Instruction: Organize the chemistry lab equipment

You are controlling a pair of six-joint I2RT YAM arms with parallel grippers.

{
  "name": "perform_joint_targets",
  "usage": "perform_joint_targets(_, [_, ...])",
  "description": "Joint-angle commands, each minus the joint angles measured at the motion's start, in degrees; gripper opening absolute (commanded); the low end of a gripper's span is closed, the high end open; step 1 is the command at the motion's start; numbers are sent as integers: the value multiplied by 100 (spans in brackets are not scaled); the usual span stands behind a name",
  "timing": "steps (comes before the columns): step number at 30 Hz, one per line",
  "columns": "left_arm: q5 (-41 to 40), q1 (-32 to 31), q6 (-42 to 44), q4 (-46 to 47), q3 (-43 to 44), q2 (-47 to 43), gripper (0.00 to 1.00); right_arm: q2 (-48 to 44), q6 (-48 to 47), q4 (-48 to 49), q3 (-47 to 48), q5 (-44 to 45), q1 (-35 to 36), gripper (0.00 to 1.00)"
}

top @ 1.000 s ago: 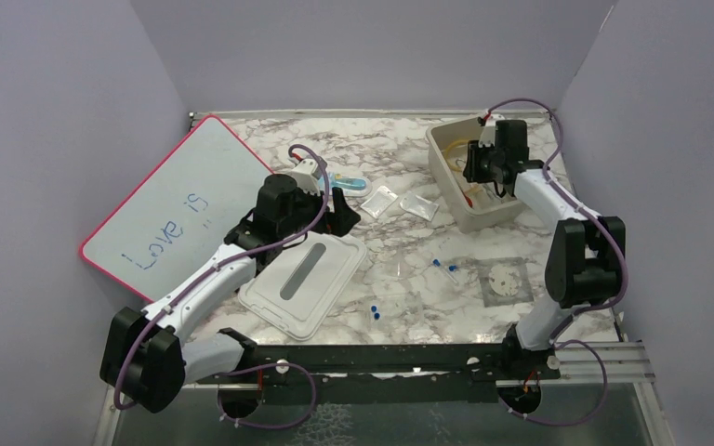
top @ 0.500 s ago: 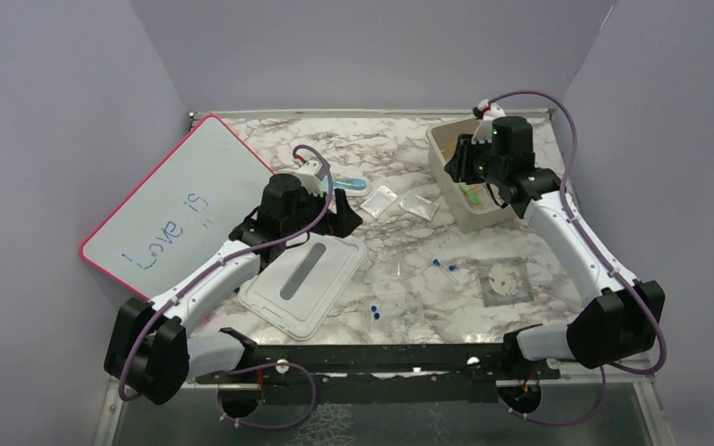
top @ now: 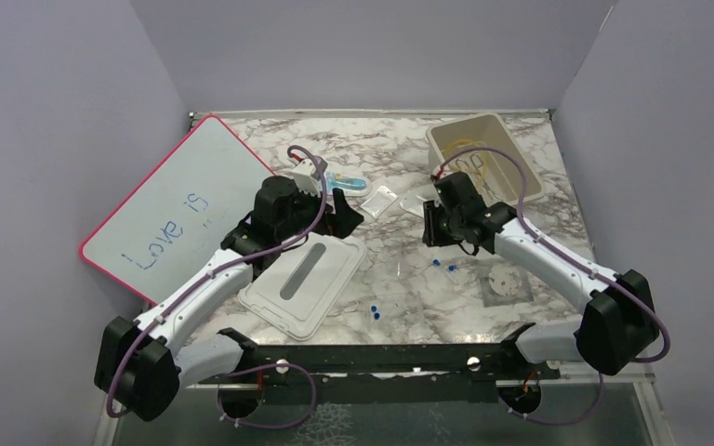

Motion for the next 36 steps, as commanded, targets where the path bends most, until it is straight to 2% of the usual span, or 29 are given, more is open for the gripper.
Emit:
perform_joint_targets(1, [-316, -60, 82, 110, 254, -536, 97, -86, 782, -307, -442, 665, 131, 38])
perform_joint_targets(8, [-342, -87, 23, 187, 175, -741, 97, 270, 828, -320, -742, 1007, 151, 32])
perform_joint_targets(19, [-207, -96, 17, 275, 71, -696, 97, 1034, 524, 24, -770, 895, 148, 35])
perform_joint_targets(27, [-290, -96, 83, 295, 6, -707, 97, 1510, 392, 232, -764, 727, 147, 33])
perform_joint_targets(30, [-312, -96, 95, 295, -12, -718, 97, 1595, 369, 320, -748, 688, 151, 27])
perform_joint_targets(33, [-301, -96, 76, 299, -21, -700, 97, 1542, 273, 493, -757, 646, 154, 16])
perform_joint_targets(36, [-220, -96, -10, 330, -44, -657, 97, 1295, 191, 706, -744, 609, 154, 13])
